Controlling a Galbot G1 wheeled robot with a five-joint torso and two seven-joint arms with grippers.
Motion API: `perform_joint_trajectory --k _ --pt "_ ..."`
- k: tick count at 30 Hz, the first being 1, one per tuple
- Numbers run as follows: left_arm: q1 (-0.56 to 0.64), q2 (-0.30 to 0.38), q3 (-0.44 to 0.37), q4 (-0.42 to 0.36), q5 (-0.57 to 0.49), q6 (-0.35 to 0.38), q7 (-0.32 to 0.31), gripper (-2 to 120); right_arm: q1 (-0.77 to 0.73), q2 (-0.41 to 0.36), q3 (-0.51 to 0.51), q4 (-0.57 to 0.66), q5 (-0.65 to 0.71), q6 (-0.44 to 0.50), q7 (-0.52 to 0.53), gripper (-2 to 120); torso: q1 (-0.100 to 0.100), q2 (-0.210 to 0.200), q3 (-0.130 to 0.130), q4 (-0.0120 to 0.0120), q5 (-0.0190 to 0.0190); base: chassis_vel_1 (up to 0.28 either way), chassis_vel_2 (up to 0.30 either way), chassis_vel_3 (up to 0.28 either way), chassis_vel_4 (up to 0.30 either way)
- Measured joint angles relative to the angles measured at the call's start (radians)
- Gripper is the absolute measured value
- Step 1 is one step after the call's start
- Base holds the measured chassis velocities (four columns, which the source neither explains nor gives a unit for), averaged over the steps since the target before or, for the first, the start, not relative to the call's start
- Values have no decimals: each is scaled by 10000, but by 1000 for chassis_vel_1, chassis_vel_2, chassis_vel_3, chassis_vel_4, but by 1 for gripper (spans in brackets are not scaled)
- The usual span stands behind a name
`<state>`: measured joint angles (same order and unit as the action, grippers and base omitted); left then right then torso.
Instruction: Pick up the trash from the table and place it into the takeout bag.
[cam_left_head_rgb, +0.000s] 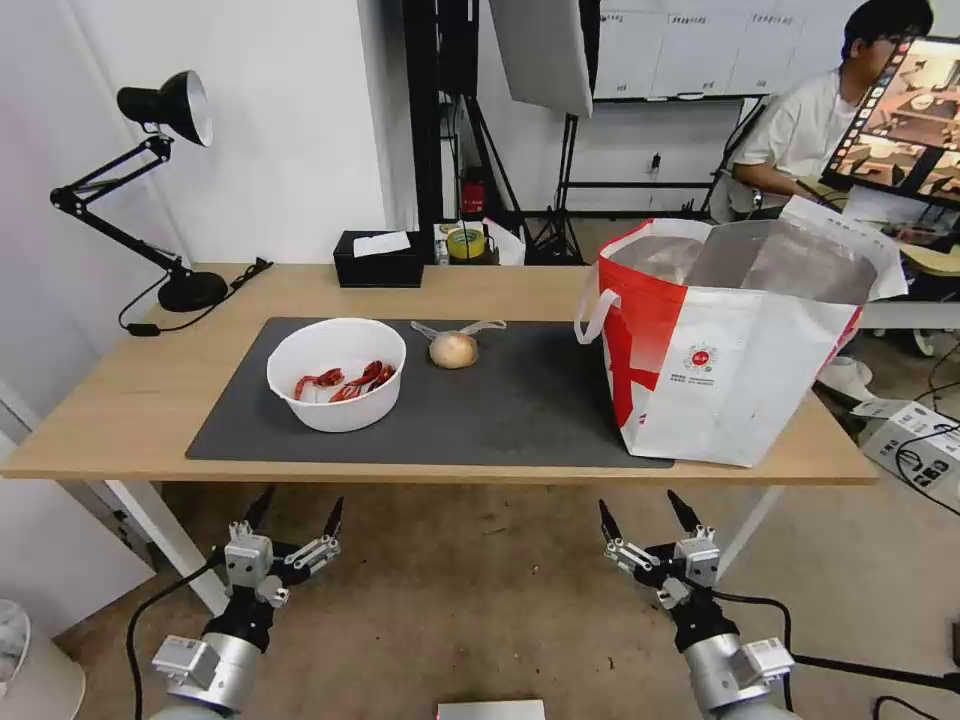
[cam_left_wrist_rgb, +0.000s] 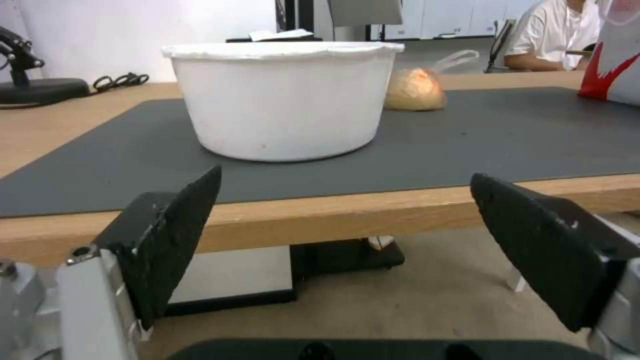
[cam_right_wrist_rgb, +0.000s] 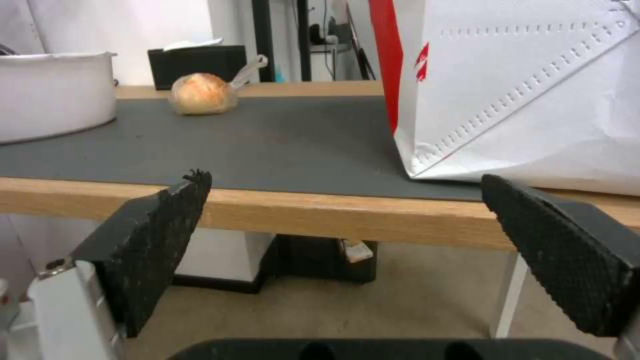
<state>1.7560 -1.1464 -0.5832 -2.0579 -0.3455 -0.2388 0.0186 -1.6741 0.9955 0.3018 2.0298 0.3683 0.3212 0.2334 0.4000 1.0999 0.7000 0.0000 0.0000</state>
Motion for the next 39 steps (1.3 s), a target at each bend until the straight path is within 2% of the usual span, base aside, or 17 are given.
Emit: perform_joint_trajectory --k 5,11,17,18,21,23,25,27,31,33,35,37,39 --pt "40 0 -26 -2 1 -15 8 100 66 -16 -103 98 9 -67 16 100 0 0 0 0 0 0 0 0 0" --pt "59 33 -76 -29 -5 -29 16 100 686 -393 -448 713 264 -688 187 100 0 0 0 -1 1 0 0 0 0" --pt "63 61 -152 -85 -30 -36 19 100 2562 -1304 -960 1437 1440 -1744 51 100 0 0 1 0 1 0 0 0 0" --pt "74 61 -177 -105 -35 -44 19 100 3358 -1623 -1246 1458 1869 -2060 -100 100 0 0 1 1 0 0 0 0 0" --pt "90 58 -209 -114 -37 -49 20 100 4245 -1906 -1672 1329 2251 -2333 -199 100 1 0 1 0 0 0 0 0 0" --pt "107 56 -263 -134 -40 -52 25 100 5858 -2141 -2482 918 2773 -2688 -241 100 1 0 1 0 0 0 0 0 0" --pt "108 56 -278 -136 -41 -53 27 100 6233 -2156 -2695 807 2892 -2757 -242 100 1 0 1 2 0 0 0 0 0" --pt "107 56 -340 -131 -52 -56 34 100 7821 -2067 -3717 87 3363 -2980 -135 100 3 0 1 2 -2 0 0 0 0" --pt "101 55 -380 -97 -76 -58 35 100 8750 -1844 -4457 -522 3637 -3067 -24 100 3 -1 2 0 3 0 0 0 0" --pt "69 62 -420 -41 -130 -59 46 100 10202 -1333 -5411 -1463 4125 -3238 242 100 2 -1 2 2 -2 0 0 0 0" --pt "59 69 -428 -28 -144 -60 46 100 10543 -1173 -5620 -1713 4265 -3298 297 100 2 0 2 0 -2 0 0 0 0" --pt "6 96 -434 29 -191 -60 56 100 11693 -480 -6272 -2756 4728 -3535 510 100 2 -1 2 1 -2 0 0 0 0" --pt "-5 103 -434 46 -193 -61 57 100 11962 -283 -6431 -3032 4882 -3639 571 100 3 0 2 0 -4 0 0 0 0"
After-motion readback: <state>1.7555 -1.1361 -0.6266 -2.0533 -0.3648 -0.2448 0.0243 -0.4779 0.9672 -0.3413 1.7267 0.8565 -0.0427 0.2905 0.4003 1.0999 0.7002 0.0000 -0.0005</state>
